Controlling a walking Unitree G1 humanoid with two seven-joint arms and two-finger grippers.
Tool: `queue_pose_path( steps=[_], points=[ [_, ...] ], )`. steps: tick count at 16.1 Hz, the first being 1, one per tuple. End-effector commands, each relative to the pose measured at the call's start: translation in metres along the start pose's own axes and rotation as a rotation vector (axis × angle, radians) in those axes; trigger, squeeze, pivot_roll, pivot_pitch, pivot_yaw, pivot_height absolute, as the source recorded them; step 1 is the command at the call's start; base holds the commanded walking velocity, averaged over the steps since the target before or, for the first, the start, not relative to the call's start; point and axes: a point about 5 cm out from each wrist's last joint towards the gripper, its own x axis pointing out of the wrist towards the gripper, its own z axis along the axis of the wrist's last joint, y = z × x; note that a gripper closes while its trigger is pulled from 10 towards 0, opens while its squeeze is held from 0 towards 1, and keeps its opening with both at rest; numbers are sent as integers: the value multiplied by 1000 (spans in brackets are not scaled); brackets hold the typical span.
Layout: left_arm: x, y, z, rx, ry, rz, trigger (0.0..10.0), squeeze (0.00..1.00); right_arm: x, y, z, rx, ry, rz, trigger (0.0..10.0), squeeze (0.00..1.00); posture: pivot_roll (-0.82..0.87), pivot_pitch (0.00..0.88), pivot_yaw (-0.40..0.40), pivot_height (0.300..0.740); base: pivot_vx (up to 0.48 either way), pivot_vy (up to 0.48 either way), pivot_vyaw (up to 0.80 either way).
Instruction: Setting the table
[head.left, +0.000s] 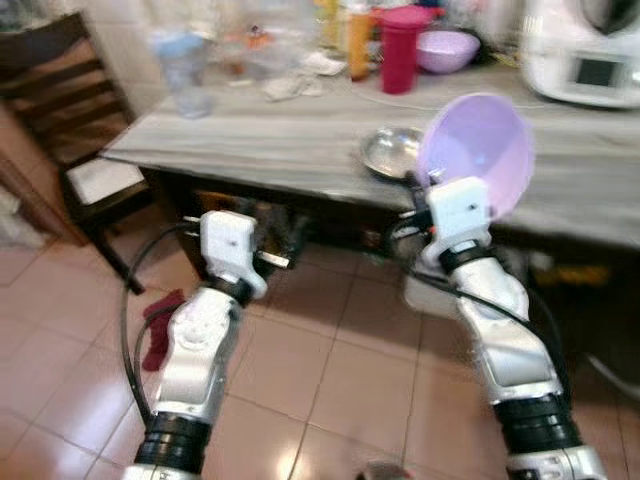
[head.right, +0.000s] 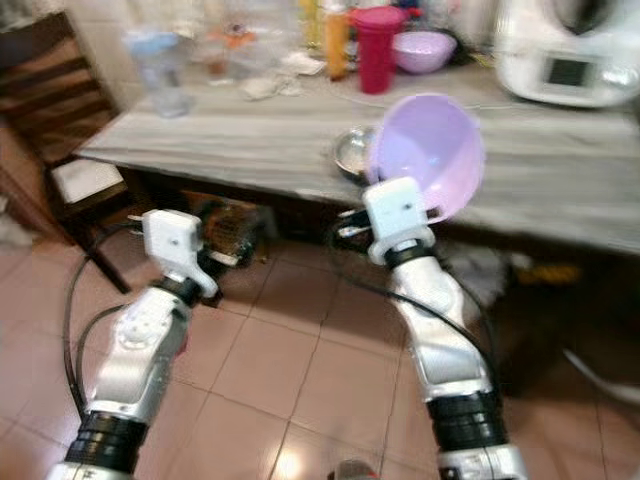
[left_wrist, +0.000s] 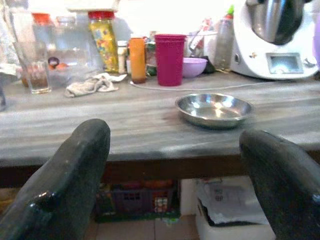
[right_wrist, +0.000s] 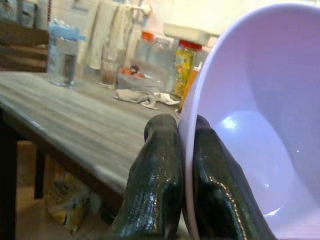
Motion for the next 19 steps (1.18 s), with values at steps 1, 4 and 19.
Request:
queue_pose_path(
  steps=[1, 4, 19],
  points=[
    [-1, 7, 2, 21, 1, 13, 10000, 0, 2, 3, 7, 5, -33, 0, 10000, 0, -198, 81, 50, 740, 480, 0, 0],
    [0, 2, 1, 11, 4, 2, 10000, 0, 4, 0, 7, -4, -23, -17, 10000, 0, -201, 79, 47, 740, 480, 0, 0],
    [-19, -11, -6, 56, 61, -154, 10000, 0, 8, -4, 4, -8, 8, -30, 10000, 0, -202, 77, 30, 740, 352, 0, -206]
  ],
)
